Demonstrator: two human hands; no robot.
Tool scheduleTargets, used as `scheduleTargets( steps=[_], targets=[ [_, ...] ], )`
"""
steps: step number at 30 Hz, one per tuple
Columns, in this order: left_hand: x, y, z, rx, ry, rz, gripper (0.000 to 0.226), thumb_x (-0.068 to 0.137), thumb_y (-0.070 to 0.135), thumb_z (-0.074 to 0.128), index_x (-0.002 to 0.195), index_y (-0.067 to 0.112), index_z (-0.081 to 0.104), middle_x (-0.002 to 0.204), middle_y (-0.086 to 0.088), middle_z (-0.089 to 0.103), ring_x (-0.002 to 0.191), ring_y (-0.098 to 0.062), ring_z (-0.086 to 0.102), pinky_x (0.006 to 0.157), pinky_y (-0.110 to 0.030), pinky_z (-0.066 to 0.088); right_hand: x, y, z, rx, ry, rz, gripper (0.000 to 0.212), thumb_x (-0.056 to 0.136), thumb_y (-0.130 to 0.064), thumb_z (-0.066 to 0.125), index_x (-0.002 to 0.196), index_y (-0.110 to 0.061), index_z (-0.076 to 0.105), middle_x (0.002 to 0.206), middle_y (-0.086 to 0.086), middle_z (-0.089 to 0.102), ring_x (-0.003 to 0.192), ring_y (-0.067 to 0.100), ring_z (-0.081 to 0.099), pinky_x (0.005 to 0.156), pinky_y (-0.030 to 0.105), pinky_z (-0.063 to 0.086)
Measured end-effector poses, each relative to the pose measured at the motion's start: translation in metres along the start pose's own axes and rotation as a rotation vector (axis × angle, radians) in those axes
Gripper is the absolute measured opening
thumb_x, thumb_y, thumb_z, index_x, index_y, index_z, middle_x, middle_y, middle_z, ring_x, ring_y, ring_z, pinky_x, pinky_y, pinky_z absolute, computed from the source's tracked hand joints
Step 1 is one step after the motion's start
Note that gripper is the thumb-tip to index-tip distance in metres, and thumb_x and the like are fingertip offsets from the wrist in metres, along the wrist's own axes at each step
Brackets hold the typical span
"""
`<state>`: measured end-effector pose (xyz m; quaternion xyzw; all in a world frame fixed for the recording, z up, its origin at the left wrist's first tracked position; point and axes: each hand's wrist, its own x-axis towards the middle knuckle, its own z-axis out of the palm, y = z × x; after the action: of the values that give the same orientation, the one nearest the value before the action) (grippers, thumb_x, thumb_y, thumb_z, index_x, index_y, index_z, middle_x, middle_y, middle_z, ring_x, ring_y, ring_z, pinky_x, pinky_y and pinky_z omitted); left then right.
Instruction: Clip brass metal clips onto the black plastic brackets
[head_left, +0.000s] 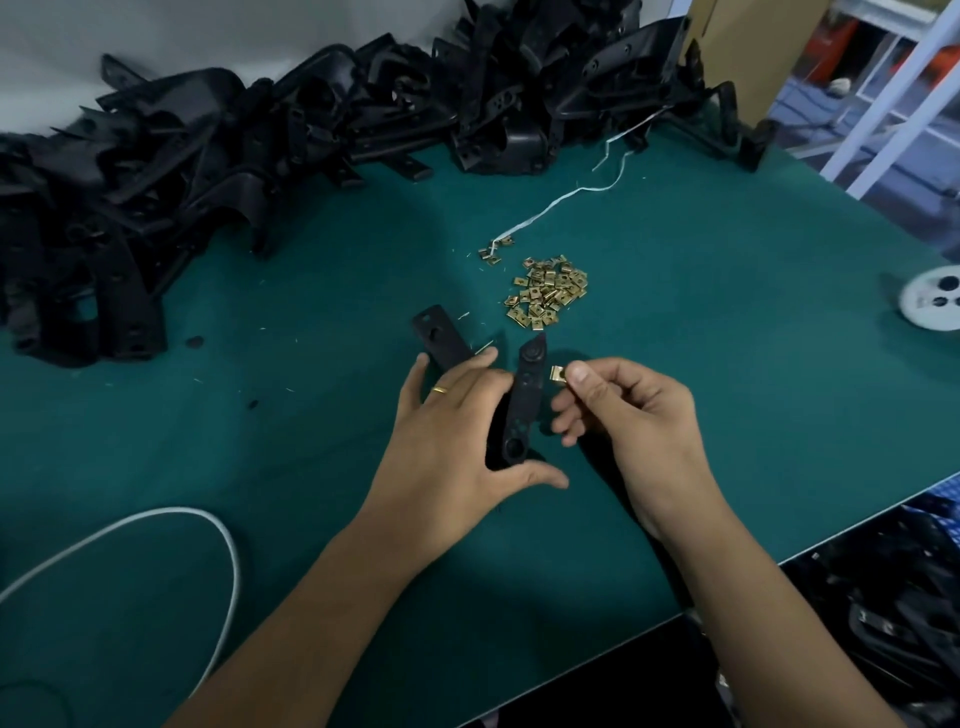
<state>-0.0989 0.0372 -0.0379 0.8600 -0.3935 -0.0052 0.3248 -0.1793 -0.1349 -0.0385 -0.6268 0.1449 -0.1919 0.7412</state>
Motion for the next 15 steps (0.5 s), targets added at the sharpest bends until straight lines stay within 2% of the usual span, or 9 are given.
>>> scheduleTargets(
  steps=[3, 9, 15],
  targets=[
    [0.0010, 0.0019, -0.0006, 0.049, -0.004, 0.030, 0.087, 0.065, 0.083, 0.068, 0.131, 0.028, 0.056, 0.137, 0.020, 0.058, 0.151, 0.001, 0.024, 0.126, -0.053, 0.010, -0.0011, 0.0007, 0.0006, -0.025, -0.011, -0.011, 0.018, 0.099, -0.022, 0.071, 0.089, -0.008, 0.076, 0.079, 0.016, 0.072, 0.064, 0.022, 0.067, 0.058, 0.028, 0.056],
    [0.0010, 0.0018, -0.0003, 0.154, 0.045, 0.029, 0.086, 0.064, 0.086, 0.065, 0.123, 0.023, 0.060, 0.133, 0.011, 0.063, 0.148, -0.006, 0.035, 0.121, -0.054, 0.022, -0.0023, 0.0024, 0.0015, -0.088, -0.049, -0.021, 0.019, 0.097, -0.027, 0.074, 0.086, -0.011, 0.076, 0.077, 0.014, 0.073, 0.064, 0.024, 0.067, 0.058, 0.028, 0.055],
    [-0.0002, 0.0014, -0.0004, 0.165, 0.009, 0.097, 0.082, 0.062, 0.083, 0.071, 0.115, 0.021, 0.065, 0.122, 0.014, 0.067, 0.145, -0.008, 0.039, 0.118, -0.054, 0.028, -0.0020, 0.0037, -0.0020, -0.126, -0.105, -0.017, 0.018, 0.097, -0.027, 0.072, 0.083, -0.016, 0.076, 0.071, 0.009, 0.069, 0.059, 0.020, 0.062, 0.056, 0.027, 0.052]
  ],
)
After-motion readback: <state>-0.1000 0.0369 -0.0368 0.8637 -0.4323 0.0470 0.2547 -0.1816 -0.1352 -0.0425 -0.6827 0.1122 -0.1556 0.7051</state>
